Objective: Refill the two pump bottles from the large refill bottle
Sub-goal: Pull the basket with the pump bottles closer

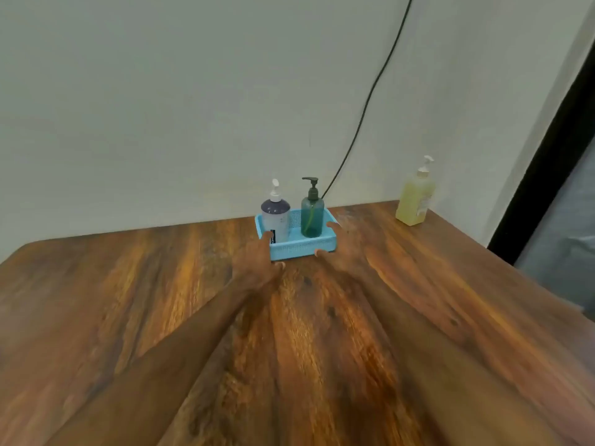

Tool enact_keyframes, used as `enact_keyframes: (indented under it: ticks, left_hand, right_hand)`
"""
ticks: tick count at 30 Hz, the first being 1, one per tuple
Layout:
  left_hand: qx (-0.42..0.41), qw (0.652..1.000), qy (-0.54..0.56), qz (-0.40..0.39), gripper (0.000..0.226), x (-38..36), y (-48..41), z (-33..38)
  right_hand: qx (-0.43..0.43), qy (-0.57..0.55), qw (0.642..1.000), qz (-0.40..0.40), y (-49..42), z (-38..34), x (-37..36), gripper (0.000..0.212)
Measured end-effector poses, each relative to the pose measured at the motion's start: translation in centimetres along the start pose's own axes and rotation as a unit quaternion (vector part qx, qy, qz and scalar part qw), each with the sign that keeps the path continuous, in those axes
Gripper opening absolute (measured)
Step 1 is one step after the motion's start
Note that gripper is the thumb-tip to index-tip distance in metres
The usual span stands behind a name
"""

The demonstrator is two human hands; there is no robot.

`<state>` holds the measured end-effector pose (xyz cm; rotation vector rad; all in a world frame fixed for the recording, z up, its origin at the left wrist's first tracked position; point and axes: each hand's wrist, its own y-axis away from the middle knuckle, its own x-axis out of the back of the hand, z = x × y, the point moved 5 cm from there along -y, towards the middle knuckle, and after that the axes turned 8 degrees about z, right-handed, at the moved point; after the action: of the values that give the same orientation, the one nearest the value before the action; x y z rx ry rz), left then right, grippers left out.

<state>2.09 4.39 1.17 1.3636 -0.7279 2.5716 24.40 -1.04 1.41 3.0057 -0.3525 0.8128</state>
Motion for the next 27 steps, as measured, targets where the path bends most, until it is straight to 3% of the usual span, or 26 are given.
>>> enact_keyframes:
  ticks: [2,3,5,8,27]
  left_hand:
    - [0.009,1.0,-0.012,-0.005,0.062,-0.1,-0.4,0.1]
    - [0.008,1.0,-0.014,0.0,0.055,-0.4,-0.8,-0.1]
    - [0.028,1.0,-0.004,0.007,0.044,-0.6,-1.1,-0.4]
    - [0.051,0.997,0.047,0.038,0.033,-0.4,-1.4,-0.7]
    - [-0.002,0.997,0.07,0.044,0.034,5.7,11.4,-0.7]
  right_hand:
    - [0.049,0.132,0.977,0.161,-0.3,-0.1,-0.3,0.054]
    - [0.069,0.143,0.969,0.189,-0.7,0.0,-0.5,0.043]
    - [0.071,0.129,0.97,0.195,-1.0,-0.2,-0.8,0.029]
    - [0.06,0.107,0.968,0.22,-1.5,-0.1,0.1,0.025]
    - [0.071,0.119,0.967,0.215,12.8,-2.5,-2.6,0.021]
